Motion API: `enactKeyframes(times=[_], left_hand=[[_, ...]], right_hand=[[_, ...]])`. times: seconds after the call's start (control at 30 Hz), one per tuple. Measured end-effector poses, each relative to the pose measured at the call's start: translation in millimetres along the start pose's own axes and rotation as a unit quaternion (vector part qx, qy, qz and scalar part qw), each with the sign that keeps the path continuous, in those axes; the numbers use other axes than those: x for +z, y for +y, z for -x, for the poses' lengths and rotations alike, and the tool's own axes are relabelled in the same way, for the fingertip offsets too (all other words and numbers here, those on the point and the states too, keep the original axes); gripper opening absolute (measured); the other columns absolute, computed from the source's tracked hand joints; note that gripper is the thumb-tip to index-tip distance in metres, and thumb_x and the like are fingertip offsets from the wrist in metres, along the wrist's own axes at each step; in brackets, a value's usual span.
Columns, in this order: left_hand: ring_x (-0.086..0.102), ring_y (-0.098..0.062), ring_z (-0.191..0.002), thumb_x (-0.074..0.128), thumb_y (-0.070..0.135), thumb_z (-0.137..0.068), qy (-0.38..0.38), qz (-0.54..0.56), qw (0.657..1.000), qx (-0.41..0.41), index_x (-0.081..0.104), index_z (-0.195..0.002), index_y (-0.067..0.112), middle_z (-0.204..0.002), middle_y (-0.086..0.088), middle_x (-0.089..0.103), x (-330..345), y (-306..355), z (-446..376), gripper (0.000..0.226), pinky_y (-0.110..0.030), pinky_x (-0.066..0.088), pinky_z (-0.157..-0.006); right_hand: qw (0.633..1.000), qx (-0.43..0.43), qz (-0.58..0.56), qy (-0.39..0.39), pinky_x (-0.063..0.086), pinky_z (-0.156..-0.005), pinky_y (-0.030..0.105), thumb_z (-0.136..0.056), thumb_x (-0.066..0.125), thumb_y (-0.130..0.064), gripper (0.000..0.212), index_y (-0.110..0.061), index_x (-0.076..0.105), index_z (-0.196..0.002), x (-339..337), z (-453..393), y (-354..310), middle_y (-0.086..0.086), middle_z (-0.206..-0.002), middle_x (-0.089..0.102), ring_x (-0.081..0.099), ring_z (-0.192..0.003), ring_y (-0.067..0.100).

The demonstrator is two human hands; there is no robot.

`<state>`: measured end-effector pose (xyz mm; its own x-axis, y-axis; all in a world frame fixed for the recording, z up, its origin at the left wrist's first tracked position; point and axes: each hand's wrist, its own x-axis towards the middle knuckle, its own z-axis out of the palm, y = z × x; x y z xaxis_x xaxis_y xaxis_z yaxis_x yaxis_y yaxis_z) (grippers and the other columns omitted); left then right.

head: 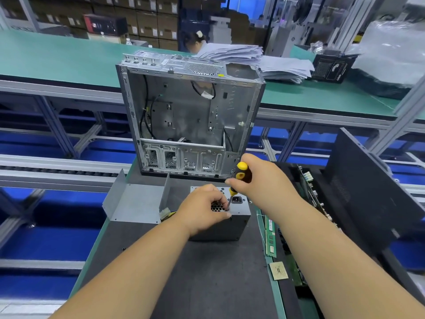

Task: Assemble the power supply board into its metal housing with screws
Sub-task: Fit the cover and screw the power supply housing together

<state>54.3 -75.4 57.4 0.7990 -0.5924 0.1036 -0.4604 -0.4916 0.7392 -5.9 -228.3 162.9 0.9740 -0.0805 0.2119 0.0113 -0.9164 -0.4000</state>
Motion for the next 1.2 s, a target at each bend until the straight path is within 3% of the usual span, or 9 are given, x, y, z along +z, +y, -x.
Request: enactKeyframes(times=[0.17,0.33,0.5,0.6,0.83,0.97,1.07,1.13,1.2], left_hand=[[0.055,-0.007,-0.087,0.081,0.030,-0.076,0.029,0.022,0.999,-0.016,0.062,-0.067,0.034,-0.087,0.011,0.056,4,-1,-2,0.021,-0.034,0.049,-0.080],[0.057,-0.007,-0.085,0.081,0.031,-0.076,0.031,0.014,0.999,-0.008,0.063,-0.066,0.034,-0.085,0.010,0.058,5,-3,-4,0.021,-0.034,0.051,-0.080],[0.054,-0.009,-0.089,0.080,0.031,-0.077,0.022,0.000,1.000,0.010,0.063,-0.070,0.032,-0.086,0.010,0.058,5,-5,-4,0.018,-0.037,0.049,-0.081],[0.054,-0.007,-0.088,0.080,0.030,-0.077,0.016,-0.003,1.000,0.019,0.063,-0.073,0.034,-0.086,0.012,0.057,4,-7,-3,0.018,-0.037,0.049,-0.080],[0.055,-0.010,-0.091,0.080,0.027,-0.076,0.014,0.006,1.000,0.025,0.063,-0.073,0.035,-0.088,0.011,0.059,3,-7,-3,0.020,-0.038,0.049,-0.083],[0.056,-0.010,-0.092,0.081,0.026,-0.075,0.010,0.008,1.000,0.023,0.064,-0.073,0.034,-0.088,0.011,0.060,3,-7,-2,0.019,-0.039,0.048,-0.085],[0.057,-0.010,-0.091,0.082,0.023,-0.075,0.009,0.019,1.000,0.011,0.062,-0.068,0.034,-0.088,0.010,0.060,3,-5,-4,0.024,-0.039,0.049,-0.086],[0.057,-0.010,-0.091,0.082,0.023,-0.075,0.011,0.019,1.000,0.008,0.060,-0.065,0.037,-0.087,0.011,0.059,3,-5,-4,0.028,-0.039,0.049,-0.086],[0.057,-0.010,-0.091,0.082,0.023,-0.075,0.013,0.019,1.000,0.010,0.060,-0.064,0.038,-0.087,0.011,0.060,4,-6,-4,0.029,-0.039,0.049,-0.086]], right_hand=[[1.000,-0.003,-0.009,-0.022,0.048,-0.059,0.030,-0.089,0.067,-0.039,0.028,-0.030,0.041,-0.096,0,1,-2,-0.009,-0.080,0.059,0.055,-0.067,0.009],[0.994,-0.058,-0.070,-0.057,0.055,-0.072,0.032,-0.095,0.057,-0.018,0.040,-0.043,0.040,-0.123,-11,2,-5,-0.013,-0.096,0.063,0.063,-0.081,0.006],[0.996,-0.068,-0.033,-0.042,0.047,-0.071,0.022,-0.094,0.059,-0.019,0.021,-0.035,0.056,-0.107,-15,-3,-1,-0.016,-0.094,0.060,0.056,-0.087,0.006],[0.997,-0.076,0.011,-0.009,0.044,-0.066,0.025,-0.092,0.064,-0.029,0.011,-0.030,0.054,-0.097,-13,-6,0,-0.012,-0.088,0.058,0.053,-0.082,0.011],[0.991,-0.033,0.123,0.034,0.023,-0.045,0.027,-0.088,0.061,-0.046,0.045,-0.025,0.028,-0.065,-7,-10,-4,-0.006,-0.058,0.041,0.035,-0.052,0.006],[0.976,0.031,0.211,0.047,0.021,-0.044,0.025,-0.093,0.042,-0.061,0.049,-0.024,0.033,-0.063,-5,-12,-5,-0.007,-0.055,0.043,0.036,-0.050,0.007],[0.992,-0.002,0.122,0.011,0.030,-0.048,0.028,-0.094,0.041,-0.060,0.039,-0.026,0.041,-0.076,-8,-13,-1,-0.009,-0.074,0.050,0.047,-0.061,0.009],[0.996,-0.060,0.055,-0.043,0.040,-0.058,0.027,-0.096,0.048,-0.049,0.022,-0.028,0.048,-0.101,-13,-12,1,-0.011,-0.094,0.048,0.052,-0.074,0.009],[0.987,-0.115,0.049,-0.096,0.044,-0.067,0.028,-0.097,0.052,-0.041,0.022,-0.037,0.044,-0.116,-21,-10,2,-0.014,-0.102,0.045,0.053,-0.082,0.006]])
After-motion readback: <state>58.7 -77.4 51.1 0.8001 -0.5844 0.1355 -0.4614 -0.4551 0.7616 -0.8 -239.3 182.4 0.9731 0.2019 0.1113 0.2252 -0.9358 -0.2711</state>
